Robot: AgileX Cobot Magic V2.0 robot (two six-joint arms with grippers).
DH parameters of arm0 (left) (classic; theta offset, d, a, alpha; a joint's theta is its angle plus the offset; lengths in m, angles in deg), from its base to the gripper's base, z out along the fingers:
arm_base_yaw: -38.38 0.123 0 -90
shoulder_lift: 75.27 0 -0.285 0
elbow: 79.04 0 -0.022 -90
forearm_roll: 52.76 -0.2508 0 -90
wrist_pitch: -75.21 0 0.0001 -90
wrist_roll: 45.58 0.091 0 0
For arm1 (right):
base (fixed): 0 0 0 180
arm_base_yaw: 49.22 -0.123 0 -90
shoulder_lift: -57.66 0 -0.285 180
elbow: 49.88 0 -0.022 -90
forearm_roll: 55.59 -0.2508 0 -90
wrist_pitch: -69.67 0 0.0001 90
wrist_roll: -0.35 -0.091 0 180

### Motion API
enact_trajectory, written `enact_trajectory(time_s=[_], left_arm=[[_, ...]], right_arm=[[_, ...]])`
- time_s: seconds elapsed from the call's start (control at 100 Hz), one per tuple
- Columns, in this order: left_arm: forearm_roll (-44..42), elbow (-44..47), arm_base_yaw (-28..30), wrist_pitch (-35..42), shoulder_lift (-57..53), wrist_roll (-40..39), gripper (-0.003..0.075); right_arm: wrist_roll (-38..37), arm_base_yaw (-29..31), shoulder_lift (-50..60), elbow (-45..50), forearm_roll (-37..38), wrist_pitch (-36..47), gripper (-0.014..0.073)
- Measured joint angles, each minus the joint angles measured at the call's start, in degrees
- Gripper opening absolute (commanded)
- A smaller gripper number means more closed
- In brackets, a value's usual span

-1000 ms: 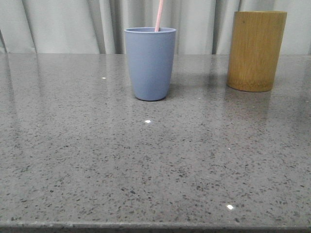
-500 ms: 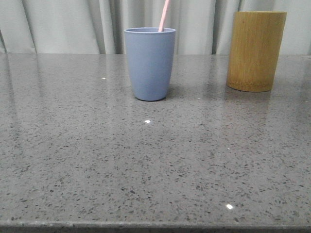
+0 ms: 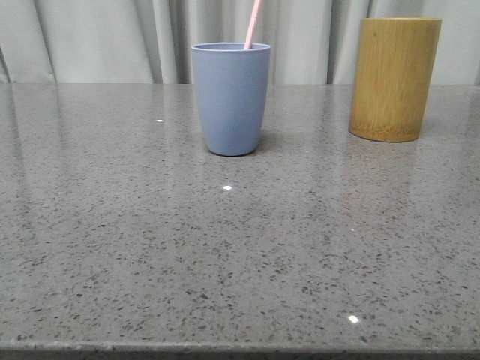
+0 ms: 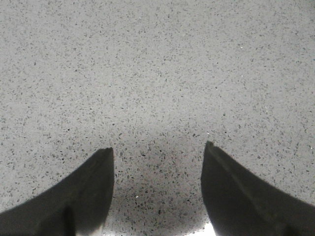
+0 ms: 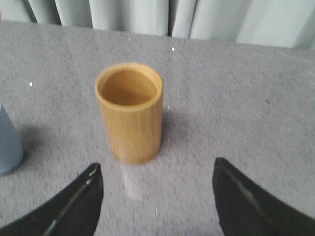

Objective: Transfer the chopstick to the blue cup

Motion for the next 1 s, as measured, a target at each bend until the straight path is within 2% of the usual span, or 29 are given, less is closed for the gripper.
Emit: enact_trajectory(time_s=[0.25, 0.42, 0.49, 0.58, 0.65, 0.75, 0.89, 0.92, 1.0], left_arm=[[0.0, 0.0, 0.0, -0.1, 0.0, 0.0, 0.0388], [0.0, 0.0, 0.0, -0.1, 0.0, 0.0, 0.0388], [0.0, 0.0, 0.0, -0.1, 0.0, 0.0, 0.0379], [0.0, 0.0, 0.0, -0.1, 0.0, 0.0, 0.0333], [0.0, 0.0, 0.0, -0.1, 0.0, 0.0, 0.0269], [0.0, 0.0, 0.0, -0.1, 0.0, 0.0, 0.0155], [0.0, 0.0, 0.0, -0.1, 0.0, 0.0, 0.0000], [0.0, 0.0, 0.0, -0.1, 0.0, 0.0, -0.0019], [0.0, 0.0, 0.0, -0.2, 0.0, 0.0, -0.0019]], right_arm=[[0.0, 0.0, 14.4, 11.1, 0.2, -3.2, 0.0489], [0.0, 0.0, 18.7, 13.5, 0.4, -5.2, 0.0484], [0.0, 0.0, 18.9, 13.5, 0.4, -5.2, 0.0456], [0.0, 0.0, 18.9, 13.5, 0.4, -5.2, 0.0371], [0.0, 0.0, 18.9, 13.5, 0.4, -5.2, 0.0277], [0.0, 0.0, 18.9, 13.5, 0.4, -5.2, 0.0124], [0.0, 0.0, 18.9, 13.5, 0.4, -5.2, -0.0048], [0.0, 0.0, 18.9, 13.5, 0.4, -5.2, -0.0074], [0.0, 0.0, 18.9, 13.5, 0.4, -5.2, -0.0067]])
